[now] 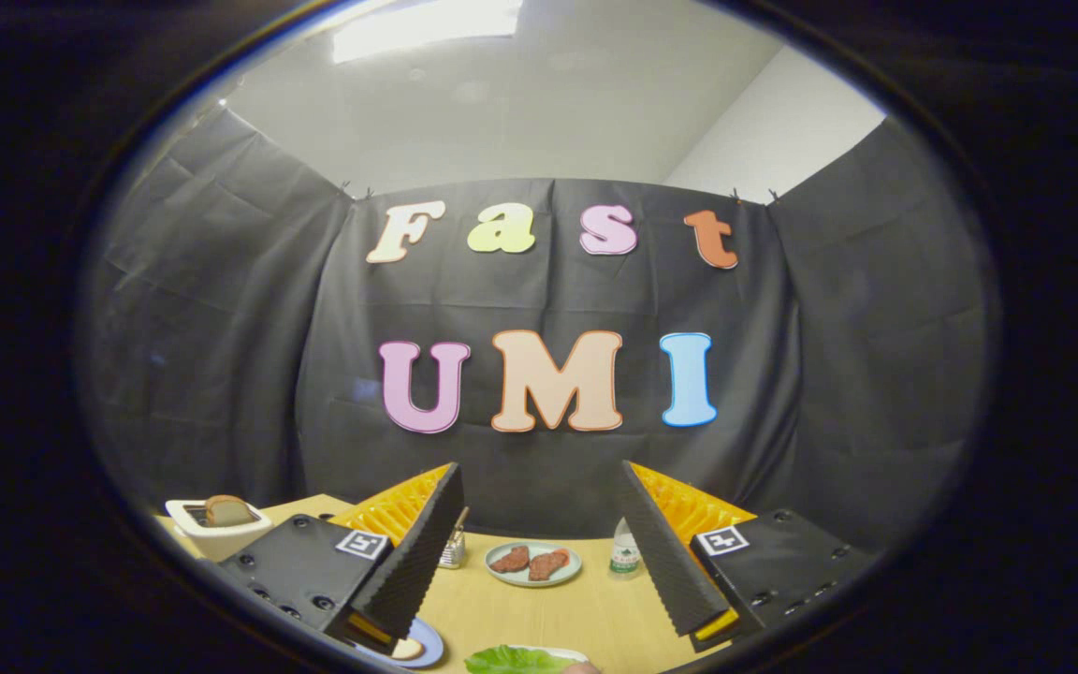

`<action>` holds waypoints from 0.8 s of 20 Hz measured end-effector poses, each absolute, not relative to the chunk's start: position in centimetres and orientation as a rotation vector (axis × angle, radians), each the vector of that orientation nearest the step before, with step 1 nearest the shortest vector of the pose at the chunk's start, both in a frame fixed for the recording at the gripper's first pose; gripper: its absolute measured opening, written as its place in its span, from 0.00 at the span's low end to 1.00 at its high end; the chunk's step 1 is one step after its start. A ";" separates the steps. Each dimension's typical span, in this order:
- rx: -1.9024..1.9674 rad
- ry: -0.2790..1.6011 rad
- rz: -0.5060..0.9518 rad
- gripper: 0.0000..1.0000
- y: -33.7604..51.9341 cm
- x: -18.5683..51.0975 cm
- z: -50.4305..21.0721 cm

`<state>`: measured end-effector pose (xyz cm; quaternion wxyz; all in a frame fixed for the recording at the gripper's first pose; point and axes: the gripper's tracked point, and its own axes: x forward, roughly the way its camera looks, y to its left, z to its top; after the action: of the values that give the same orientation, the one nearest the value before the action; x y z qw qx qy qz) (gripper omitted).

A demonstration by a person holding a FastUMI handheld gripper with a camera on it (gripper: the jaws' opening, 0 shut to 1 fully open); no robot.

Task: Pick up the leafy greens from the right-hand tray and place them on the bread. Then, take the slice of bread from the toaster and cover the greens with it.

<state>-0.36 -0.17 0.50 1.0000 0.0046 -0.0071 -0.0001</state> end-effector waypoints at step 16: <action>0.010 -0.015 0.005 1.00 -0.9 -1.0 0.4</action>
<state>-0.99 -0.93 0.39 1.0000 0.0049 -0.0077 0.0025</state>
